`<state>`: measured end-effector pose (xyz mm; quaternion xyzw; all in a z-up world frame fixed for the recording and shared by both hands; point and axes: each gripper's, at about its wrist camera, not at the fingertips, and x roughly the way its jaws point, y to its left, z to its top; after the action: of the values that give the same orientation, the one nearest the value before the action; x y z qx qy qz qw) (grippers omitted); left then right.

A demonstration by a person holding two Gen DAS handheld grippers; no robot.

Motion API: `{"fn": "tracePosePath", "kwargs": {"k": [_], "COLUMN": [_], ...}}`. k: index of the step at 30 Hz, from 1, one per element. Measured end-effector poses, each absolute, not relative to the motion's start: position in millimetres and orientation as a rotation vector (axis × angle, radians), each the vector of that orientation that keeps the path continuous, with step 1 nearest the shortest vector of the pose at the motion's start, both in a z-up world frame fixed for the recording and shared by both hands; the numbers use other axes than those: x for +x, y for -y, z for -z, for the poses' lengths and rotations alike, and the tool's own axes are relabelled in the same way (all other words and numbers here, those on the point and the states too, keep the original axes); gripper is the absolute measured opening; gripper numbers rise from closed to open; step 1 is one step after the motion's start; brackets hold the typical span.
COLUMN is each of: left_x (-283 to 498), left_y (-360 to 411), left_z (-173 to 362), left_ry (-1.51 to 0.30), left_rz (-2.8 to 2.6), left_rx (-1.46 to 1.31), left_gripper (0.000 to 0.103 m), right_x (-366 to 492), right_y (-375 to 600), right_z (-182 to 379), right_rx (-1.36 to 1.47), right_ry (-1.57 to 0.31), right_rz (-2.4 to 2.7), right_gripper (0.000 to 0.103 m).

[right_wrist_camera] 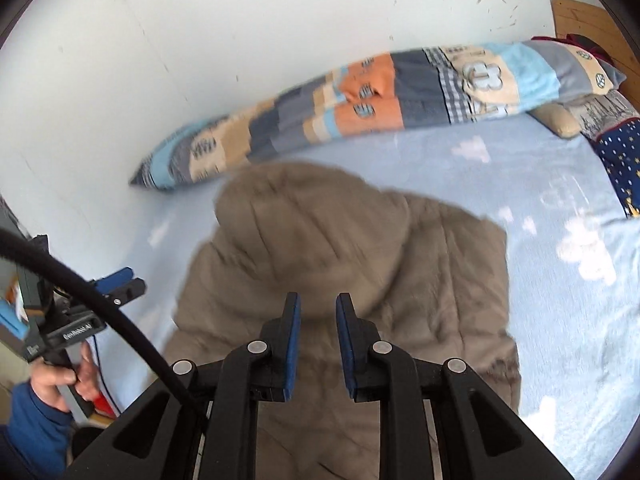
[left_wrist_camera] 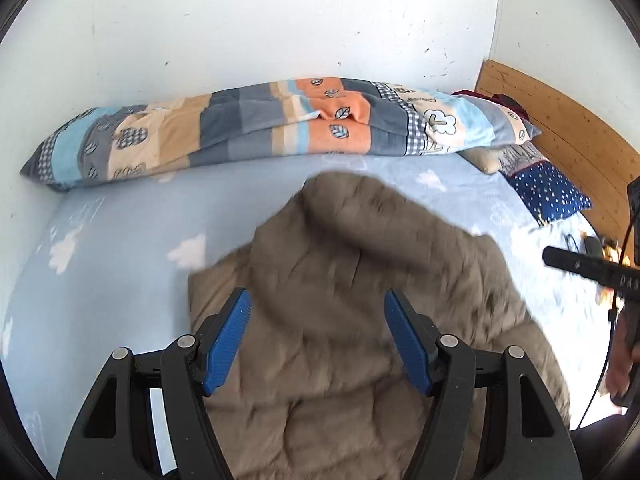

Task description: Fold large clothes

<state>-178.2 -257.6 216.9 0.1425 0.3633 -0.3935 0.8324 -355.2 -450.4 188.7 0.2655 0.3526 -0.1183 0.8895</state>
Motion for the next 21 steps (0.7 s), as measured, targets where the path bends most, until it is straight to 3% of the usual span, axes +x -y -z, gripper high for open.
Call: {"fn": "tracePosePath", "kwargs": {"k": [6, 15, 21], "left_x": [-136, -129, -141], "left_y": [328, 334, 344], "left_z": [-191, -79, -62], "left_ry": [-0.861, -1.017, -0.962], "left_rz": [0.817, 0.74, 0.694], "left_rx": [0.293, 0.295, 0.371], "left_gripper": [0.07, 0.069, 0.069], "right_x": [-284, -228, -235], "right_y": [450, 449, 450], "right_z": [-196, -104, -52], "right_rx": [0.541, 0.524, 0.562], "right_ry": [-0.739, -0.916, -0.974], "right_rz": [0.241, 0.248, 0.265], "right_gripper": [0.02, 0.02, 0.017]}}
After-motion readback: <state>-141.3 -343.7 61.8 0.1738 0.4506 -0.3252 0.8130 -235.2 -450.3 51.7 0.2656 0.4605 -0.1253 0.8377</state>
